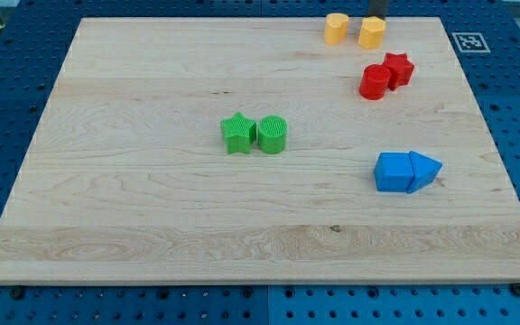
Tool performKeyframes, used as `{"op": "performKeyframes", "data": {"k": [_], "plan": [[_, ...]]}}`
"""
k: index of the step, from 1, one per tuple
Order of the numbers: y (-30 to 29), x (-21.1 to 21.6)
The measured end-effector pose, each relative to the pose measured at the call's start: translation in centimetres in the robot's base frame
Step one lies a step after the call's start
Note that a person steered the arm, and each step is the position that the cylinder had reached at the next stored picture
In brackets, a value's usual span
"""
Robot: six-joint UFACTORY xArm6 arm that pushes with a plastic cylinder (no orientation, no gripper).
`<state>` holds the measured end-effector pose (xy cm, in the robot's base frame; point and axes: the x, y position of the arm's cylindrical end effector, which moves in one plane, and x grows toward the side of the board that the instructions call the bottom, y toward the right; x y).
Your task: Move the yellow hexagon into the yellow heart
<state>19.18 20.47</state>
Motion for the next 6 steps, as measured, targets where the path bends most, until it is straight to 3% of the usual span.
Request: {"op": "performKeyframes", "data": {"k": [2,6], "plan": [[0.7,4.6],[-1.7,4.5]]}}
